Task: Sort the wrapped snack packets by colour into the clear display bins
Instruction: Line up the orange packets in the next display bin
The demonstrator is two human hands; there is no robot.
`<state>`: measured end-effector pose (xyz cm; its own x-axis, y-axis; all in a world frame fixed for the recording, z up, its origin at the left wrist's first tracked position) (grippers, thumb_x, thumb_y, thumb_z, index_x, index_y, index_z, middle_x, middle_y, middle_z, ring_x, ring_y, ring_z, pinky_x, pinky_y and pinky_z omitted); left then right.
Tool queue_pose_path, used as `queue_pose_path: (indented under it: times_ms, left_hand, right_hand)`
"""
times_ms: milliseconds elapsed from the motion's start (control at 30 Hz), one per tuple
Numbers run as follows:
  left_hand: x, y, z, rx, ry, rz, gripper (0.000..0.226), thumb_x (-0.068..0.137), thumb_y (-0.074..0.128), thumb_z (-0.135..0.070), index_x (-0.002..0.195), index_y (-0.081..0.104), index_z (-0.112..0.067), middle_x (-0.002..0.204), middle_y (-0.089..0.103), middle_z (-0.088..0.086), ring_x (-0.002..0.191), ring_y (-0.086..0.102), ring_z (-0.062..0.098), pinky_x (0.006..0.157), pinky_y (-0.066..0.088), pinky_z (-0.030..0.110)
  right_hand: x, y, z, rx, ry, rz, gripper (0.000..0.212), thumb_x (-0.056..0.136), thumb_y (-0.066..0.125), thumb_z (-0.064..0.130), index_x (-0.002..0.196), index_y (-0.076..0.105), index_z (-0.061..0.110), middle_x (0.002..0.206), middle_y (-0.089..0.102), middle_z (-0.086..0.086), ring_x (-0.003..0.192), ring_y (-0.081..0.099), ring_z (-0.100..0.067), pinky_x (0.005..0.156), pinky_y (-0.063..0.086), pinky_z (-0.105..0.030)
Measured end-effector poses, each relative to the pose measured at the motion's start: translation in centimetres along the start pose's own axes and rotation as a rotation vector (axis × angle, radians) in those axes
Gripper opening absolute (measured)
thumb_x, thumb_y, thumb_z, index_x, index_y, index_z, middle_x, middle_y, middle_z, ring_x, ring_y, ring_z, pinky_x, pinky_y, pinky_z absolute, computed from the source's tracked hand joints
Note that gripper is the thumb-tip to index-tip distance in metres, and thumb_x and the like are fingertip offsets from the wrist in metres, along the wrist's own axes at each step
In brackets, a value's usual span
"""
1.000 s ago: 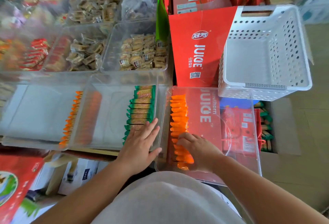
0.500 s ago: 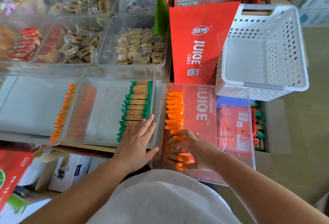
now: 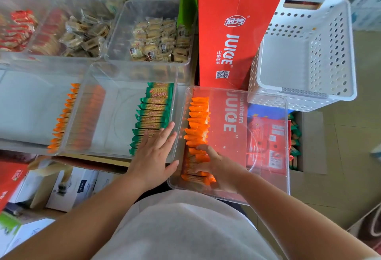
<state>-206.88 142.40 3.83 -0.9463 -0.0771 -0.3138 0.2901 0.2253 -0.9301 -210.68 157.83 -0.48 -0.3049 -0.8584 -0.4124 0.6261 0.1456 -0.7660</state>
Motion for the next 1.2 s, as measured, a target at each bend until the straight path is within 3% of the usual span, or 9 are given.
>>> queue_pose_path:
  times_ms: [233, 467, 567, 700, 833, 933, 1067, 1200]
  left_hand:
    - [0.0, 0.0, 0.0, 0.011, -0.008, 0.017, 0.079, 0.095, 0.046, -0.059, 0.159, 0.014, -0.027, 0.164, -0.021, -0.013, 0.154, 0.001, 0.018, 0.124, 0.012, 0.052]
    - [0.0, -0.6, -0.5, 0.043, 0.021, -0.009, 0.083, 0.087, 0.046, -0.066, 0.158, 0.022, -0.029, 0.168, -0.007, -0.003, 0.154, 0.003, 0.026, 0.122, 0.014, 0.056]
    - [-0.2, -1.4, -1.7, 0.019, 0.074, -0.013, 0.097, 0.079, 0.049, -0.08, 0.158, 0.019, -0.031, 0.168, -0.001, -0.001, 0.154, -0.002, 0.024, 0.123, 0.009, 0.057]
    - [0.0, -1.2, -4.5, -0.081, 0.183, 0.129, 0.125, 0.064, 0.055, -0.092, 0.159, 0.001, -0.031, 0.168, -0.001, -0.009, 0.153, -0.008, 0.013, 0.124, -0.002, 0.049]
    - [0.9, -1.3, -7.1, -0.182, 0.235, 0.212, 0.133, 0.062, 0.079, -0.071, 0.159, 0.0, -0.026, 0.167, 0.009, -0.005, 0.151, 0.005, 0.013, 0.125, 0.001, 0.039]
    - [1.7, -1.8, -7.7, -0.311, 0.228, 0.207, 0.119, 0.059, 0.087, -0.05, 0.155, 0.019, -0.028, 0.147, 0.042, -0.004, 0.131, 0.04, 0.019, 0.11, 0.034, 0.03]
    - [2.2, -1.2, -7.3, -0.481, 0.168, 0.234, 0.097, 0.053, 0.089, -0.04, 0.134, 0.036, -0.035, 0.12, 0.052, -0.013, 0.106, 0.055, 0.01, 0.09, 0.052, 0.032]
    - [2.6, -1.2, -5.8, -0.798, 0.033, 0.227, 0.093, 0.053, 0.093, -0.036, 0.129, 0.041, -0.039, 0.116, 0.062, -0.015, 0.106, 0.062, 0.006, 0.092, 0.055, 0.036]
  right_hand:
    - [0.3, 0.1, -0.6, 0.064, 0.0, -0.048, 0.04, 0.077, 0.084, 0.032, 0.113, 0.067, 0.03, 0.153, 0.01, 0.009, 0.109, 0.057, -0.022, 0.094, 0.05, -0.031]
    - [-0.7, -0.9, -1.8, 0.174, -0.006, -0.15, 0.016, 0.074, 0.084, 0.03, 0.08, 0.069, 0.028, 0.148, 0.027, 0.007, 0.097, 0.062, -0.022, 0.084, 0.052, -0.031]
    - [-2.1, -2.5, -2.5, 0.299, 0.009, -0.246, 0.016, 0.069, 0.084, 0.028, 0.072, 0.068, 0.029, 0.139, 0.035, 0.009, 0.097, 0.062, -0.016, 0.08, 0.053, -0.03]
    - [-4.3, -5.8, -2.2, 0.422, -0.013, -0.365, 0.022, 0.068, 0.086, 0.029, 0.066, 0.065, 0.034, 0.132, 0.043, 0.007, 0.097, 0.063, -0.006, 0.081, 0.052, -0.024]
    - [-5.0, -7.6, 0.0, 0.467, -0.087, -0.401, 0.018, 0.069, 0.084, 0.024, 0.067, 0.067, 0.029, 0.129, 0.047, 0.003, 0.102, 0.059, 0.004, 0.08, 0.042, -0.008]
    - [-5.3, -8.2, 0.4, 0.511, -0.107, -0.431, 0.018, 0.068, 0.085, 0.017, 0.069, 0.068, 0.024, 0.128, 0.048, -0.002, 0.105, 0.055, 0.008, 0.079, 0.04, -0.007]
    - [-5.4, -8.5, 0.3, 0.536, -0.09, -0.452, 0.02, 0.067, 0.085, 0.012, 0.075, 0.069, 0.021, 0.127, 0.05, -0.005, 0.1, 0.054, 0.013, 0.077, 0.04, -0.007]
    - [-5.3, -9.9, -0.3, 0.759, -0.075, -0.565, 0.048, 0.074, 0.081, 0.008, 0.116, 0.065, 0.025, 0.128, 0.052, 0.0, 0.094, 0.062, -0.009, 0.078, 0.053, -0.025]
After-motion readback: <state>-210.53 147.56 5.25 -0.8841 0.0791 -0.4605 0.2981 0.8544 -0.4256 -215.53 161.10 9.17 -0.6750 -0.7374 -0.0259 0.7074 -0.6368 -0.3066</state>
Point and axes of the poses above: each hand's wrist, its own x-axis towards the middle knuckle, its own y-axis out of the palm, z = x × y, the point moved 9 cm from there along x, towards the middle knuckle
